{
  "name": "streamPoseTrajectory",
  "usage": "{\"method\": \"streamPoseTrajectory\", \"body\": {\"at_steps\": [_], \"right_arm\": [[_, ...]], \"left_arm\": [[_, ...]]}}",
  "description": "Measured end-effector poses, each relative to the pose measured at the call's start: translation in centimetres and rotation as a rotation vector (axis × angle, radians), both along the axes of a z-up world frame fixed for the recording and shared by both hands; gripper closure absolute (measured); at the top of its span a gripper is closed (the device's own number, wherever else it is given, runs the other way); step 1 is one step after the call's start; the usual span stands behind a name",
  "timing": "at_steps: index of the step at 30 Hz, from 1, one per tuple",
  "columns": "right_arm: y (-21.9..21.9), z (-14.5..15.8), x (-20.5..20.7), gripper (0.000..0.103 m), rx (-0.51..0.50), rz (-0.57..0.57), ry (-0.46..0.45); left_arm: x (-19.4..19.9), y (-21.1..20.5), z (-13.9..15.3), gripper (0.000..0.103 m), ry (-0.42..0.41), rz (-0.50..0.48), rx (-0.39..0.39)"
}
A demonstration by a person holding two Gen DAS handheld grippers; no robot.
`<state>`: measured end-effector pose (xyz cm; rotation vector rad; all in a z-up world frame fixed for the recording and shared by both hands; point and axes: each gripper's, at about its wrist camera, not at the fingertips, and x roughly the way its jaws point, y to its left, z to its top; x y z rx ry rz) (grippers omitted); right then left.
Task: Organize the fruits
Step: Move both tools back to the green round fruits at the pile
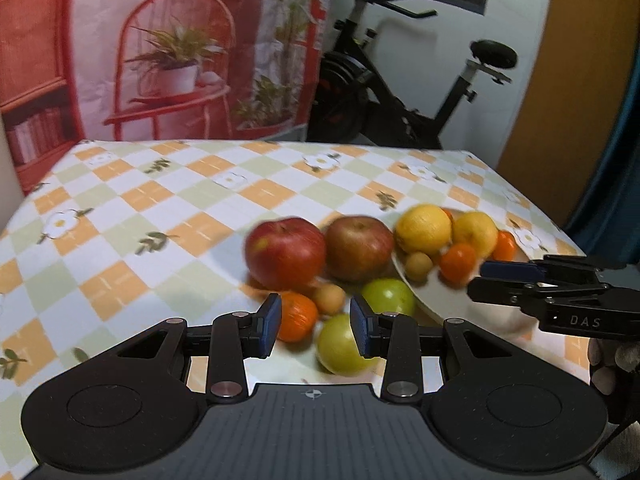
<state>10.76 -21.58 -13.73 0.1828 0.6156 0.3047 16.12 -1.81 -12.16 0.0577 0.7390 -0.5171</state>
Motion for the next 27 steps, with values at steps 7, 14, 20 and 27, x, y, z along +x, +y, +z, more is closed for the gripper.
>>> {"method": "streamPoseTrajectory", "body": {"at_steps": [7, 14, 20, 27], "right_arm": [[-0.3, -0.1, -0.9, 0.067, -0.006, -0.029, 0.006], [-1.3, -0.4, -0.9, 0.067, 0.003, -0.056, 0.006], [-1.5, -0.6, -0.8, 0.067, 0.01, -0.061, 0.007], [-1.6, -0.7, -0.8, 0.067, 0.012, -0.06, 0.009]], "left_arm": [[-0.3, -1.1, -1.7, 0.063, 0.035, -0.03, 0.01], [-0.2, -2.1, -2.6, 0.062, 0.05, -0.043, 0.04], [0.0, -2.7, -3.2, 0.053, 0.055, -0.041, 0.06], [-0.6, -3.5, -3.6, 0.054, 0.032, -0.051, 0.11]]}}
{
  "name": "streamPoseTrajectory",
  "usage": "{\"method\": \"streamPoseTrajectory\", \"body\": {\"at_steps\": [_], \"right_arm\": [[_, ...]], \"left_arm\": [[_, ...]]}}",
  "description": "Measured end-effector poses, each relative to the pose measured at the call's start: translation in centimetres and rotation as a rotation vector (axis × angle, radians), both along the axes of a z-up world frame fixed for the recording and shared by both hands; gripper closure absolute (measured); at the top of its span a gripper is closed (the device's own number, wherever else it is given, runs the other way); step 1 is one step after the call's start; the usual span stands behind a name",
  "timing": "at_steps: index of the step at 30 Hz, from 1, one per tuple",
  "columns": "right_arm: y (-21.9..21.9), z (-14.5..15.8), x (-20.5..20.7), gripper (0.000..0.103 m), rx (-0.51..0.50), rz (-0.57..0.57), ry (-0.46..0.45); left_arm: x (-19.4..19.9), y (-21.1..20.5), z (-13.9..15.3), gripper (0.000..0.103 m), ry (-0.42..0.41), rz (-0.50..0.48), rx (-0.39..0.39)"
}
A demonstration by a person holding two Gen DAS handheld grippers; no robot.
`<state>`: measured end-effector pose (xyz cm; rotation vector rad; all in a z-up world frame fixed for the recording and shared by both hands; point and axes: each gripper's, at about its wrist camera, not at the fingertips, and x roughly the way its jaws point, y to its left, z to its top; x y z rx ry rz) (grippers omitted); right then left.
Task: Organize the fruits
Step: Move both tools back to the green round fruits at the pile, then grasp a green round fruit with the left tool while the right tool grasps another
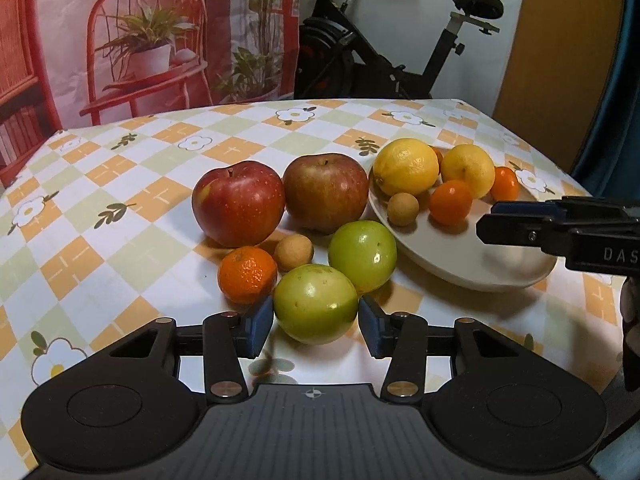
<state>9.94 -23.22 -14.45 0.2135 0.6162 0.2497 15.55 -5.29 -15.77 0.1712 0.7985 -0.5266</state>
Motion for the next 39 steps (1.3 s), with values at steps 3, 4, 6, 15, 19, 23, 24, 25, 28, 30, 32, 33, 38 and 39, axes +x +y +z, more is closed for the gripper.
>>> {"method": "streamPoseTrajectory", "body": {"at_steps": [3, 4, 6, 15, 19, 23, 24, 25, 28, 30, 32, 33, 38, 39], "right_arm": [[0.0, 0.0, 0.0, 0.067, 0.001, 0.004, 0.002], [0.2, 0.0, 0.1, 0.067, 0.0, 0.006, 0.003], [0.4, 0.0, 0.3, 0.067, -0.003, 0.016, 0.009], [4.9, 0.2, 3.3, 0.067, -0.113, 0.171, 0.019], [7.1, 0.6, 4.8, 0.059, -0.169, 0.228, 0.017], [8.9, 0.5, 5.9, 0.053, -0.236, 0.28, 0.031], [9.3, 0.5, 6.1, 0.053, -0.26, 0.296, 0.035], [9.6, 0.4, 6.3, 0.053, -0.278, 0.311, 0.04], [10.2, 0.1, 6.7, 0.053, -0.317, 0.348, 0.054], [10.8, -0.1, 7.0, 0.053, -0.345, 0.374, 0.059], [11.1, -0.3, 7.3, 0.053, -0.366, 0.391, 0.063], [11.4, -0.4, 7.5, 0.053, -0.38, 0.397, 0.066], [12.0, -0.8, 7.8, 0.054, -0.436, 0.42, 0.067], [12.2, -0.9, 7.7, 0.055, -0.462, 0.428, 0.062]], "left_arm": [[-0.3, 0.4, 0.3, 0.054, -0.008, 0.006, -0.004], [-0.3, 0.7, 0.5, 0.054, -0.012, 0.012, -0.006], [-0.5, 1.4, 0.8, 0.054, -0.021, 0.03, -0.008], [-1.3, 5.4, 1.5, 0.054, -0.031, 0.136, -0.025], [-1.3, 6.3, 1.8, 0.054, -0.038, 0.156, -0.044], [-1.4, 7.0, 1.8, 0.054, -0.044, 0.174, -0.06], [-1.4, 7.2, 1.7, 0.054, -0.044, 0.178, -0.064], [-1.5, 7.4, 1.7, 0.054, -0.04, 0.184, -0.067], [-1.7, 7.8, 1.6, 0.054, -0.036, 0.197, -0.076], [-1.7, 8.1, 1.5, 0.054, -0.034, 0.204, -0.08], [-1.7, 8.3, 1.5, 0.054, -0.033, 0.212, -0.084], [-1.7, 8.4, 1.5, 0.054, -0.032, 0.214, -0.085], [-1.5, 8.3, 1.5, 0.054, -0.031, 0.219, -0.09], [-1.5, 8.3, 1.5, 0.054, -0.031, 0.219, -0.089]]}}
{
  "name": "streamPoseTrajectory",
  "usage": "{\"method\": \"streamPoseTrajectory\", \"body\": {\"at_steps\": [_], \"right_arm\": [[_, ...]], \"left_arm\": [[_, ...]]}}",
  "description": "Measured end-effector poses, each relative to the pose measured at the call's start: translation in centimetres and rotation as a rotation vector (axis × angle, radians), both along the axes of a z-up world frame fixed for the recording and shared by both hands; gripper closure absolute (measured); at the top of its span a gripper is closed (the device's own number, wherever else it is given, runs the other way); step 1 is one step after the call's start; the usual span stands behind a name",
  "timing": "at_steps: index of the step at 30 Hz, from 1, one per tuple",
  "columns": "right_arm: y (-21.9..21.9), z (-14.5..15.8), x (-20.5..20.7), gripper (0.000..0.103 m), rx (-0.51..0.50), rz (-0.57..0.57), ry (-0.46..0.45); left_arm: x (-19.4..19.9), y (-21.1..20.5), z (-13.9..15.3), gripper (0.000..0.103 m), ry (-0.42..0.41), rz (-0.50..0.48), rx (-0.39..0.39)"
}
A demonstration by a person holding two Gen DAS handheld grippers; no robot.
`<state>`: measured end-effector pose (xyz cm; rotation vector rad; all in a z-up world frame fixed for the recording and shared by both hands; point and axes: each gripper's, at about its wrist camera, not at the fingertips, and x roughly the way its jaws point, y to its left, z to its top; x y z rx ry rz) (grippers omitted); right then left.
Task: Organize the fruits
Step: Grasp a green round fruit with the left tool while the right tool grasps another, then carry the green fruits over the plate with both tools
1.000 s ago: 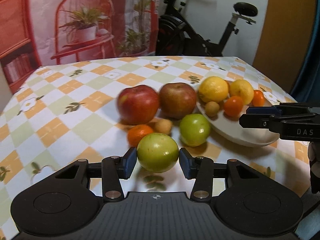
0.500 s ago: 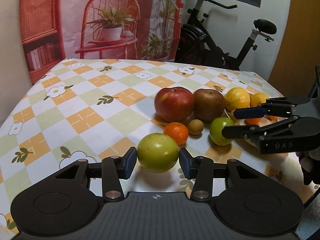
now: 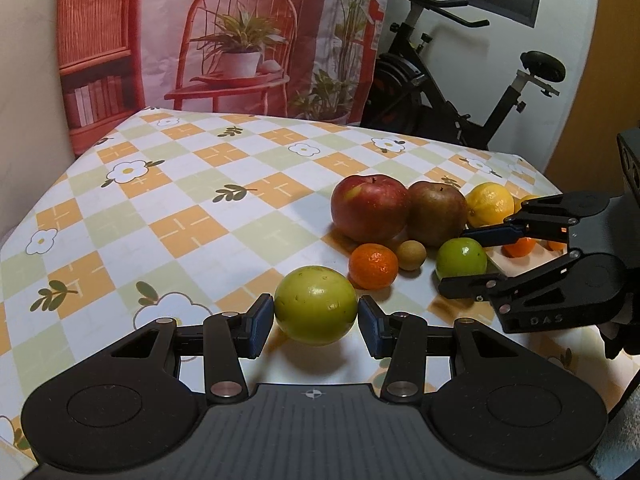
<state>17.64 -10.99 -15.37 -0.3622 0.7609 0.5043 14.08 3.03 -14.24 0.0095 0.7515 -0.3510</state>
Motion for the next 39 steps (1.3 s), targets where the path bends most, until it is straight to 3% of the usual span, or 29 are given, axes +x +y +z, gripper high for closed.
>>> {"method": "streamPoseTrajectory", "body": {"at_steps": [3, 7, 11, 16, 22, 31, 39], "right_arm": [[0.7, -0.3, -0.3, 0.057, -0.075, 0.034, -0.029], [0.4, -0.3, -0.6, 0.057, -0.051, 0.038, -0.031], [-1.0, 0.7, -1.7, 0.057, 0.067, -0.013, -0.047], [-4.1, 2.1, -3.7, 0.057, 0.274, -0.158, -0.074], [-9.3, 2.6, -5.8, 0.057, 0.351, -0.301, -0.106], [-16.4, 1.3, -8.1, 0.057, 0.396, -0.508, -0.132], [-17.8, -0.8, -8.6, 0.057, 0.363, -0.534, -0.124]], "left_arm": [[0.0, 0.0, 0.0, 0.054, 0.0, 0.0, 0.003], [-0.2, -0.1, 0.3, 0.054, -0.005, -0.004, -0.002], [-0.3, -0.3, 0.6, 0.054, -0.015, -0.011, -0.008], [-0.3, -1.3, 1.1, 0.054, -0.036, -0.044, 0.011], [-0.2, -3.1, 2.4, 0.054, -0.069, -0.101, 0.024], [-0.1, -9.3, 3.1, 0.054, -0.112, -0.271, 0.053], [1.2, -15.0, 1.1, 0.054, -0.067, -0.394, 0.079]]}}
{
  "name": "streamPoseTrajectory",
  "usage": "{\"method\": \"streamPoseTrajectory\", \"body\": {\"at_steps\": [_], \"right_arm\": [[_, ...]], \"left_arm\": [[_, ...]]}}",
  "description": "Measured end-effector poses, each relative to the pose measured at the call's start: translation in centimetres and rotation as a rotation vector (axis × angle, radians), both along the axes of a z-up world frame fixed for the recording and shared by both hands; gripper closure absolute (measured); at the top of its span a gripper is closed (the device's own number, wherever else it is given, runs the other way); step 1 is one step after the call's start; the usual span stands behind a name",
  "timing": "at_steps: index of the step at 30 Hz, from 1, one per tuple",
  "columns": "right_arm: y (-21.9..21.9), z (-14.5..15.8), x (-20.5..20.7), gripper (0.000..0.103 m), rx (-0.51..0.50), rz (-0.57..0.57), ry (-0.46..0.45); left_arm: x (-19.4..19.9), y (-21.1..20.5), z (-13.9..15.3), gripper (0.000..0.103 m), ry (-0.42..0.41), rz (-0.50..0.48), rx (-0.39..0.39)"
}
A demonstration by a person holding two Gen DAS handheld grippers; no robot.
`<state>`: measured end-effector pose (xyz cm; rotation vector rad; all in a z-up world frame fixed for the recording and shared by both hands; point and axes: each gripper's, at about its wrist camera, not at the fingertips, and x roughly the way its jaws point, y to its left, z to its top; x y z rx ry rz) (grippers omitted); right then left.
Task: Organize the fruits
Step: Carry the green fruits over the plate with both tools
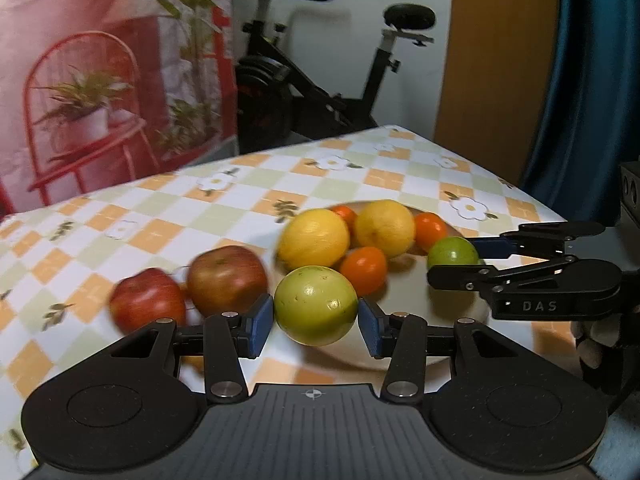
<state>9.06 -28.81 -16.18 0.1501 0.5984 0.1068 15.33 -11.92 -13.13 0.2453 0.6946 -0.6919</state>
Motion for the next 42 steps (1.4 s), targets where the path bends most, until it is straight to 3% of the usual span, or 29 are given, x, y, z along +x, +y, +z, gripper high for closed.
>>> {"method": "streamPoseTrajectory", "body": {"at_steps": [12, 24, 29, 42], "right_arm": [[-1.0, -1.1, 1.5, 0.057, -0.027, 0.028, -0.004], [-1.4, -1.0, 2.0, 0.057, -0.004, 0.032, -0.018], [-1.7, -1.2, 2.0, 0.057, 0.012, 0.025, -0.017], [-1.9, -1.3, 2.0, 0.056, 0.016, 0.018, -0.015]], "left_arm": [[2.3, -1.7, -1.9, 0.054, 0.085, -0.037, 0.03], [2.2, -2.8, -2.5, 0.054, 0.084, -0.076, 0.084], [2.4, -2.2, -2.5, 0.054, 0.106, -0.054, 0.061], [1.8, -2.5, -2.6, 0.053, 0.072, -0.05, 0.076]]}}
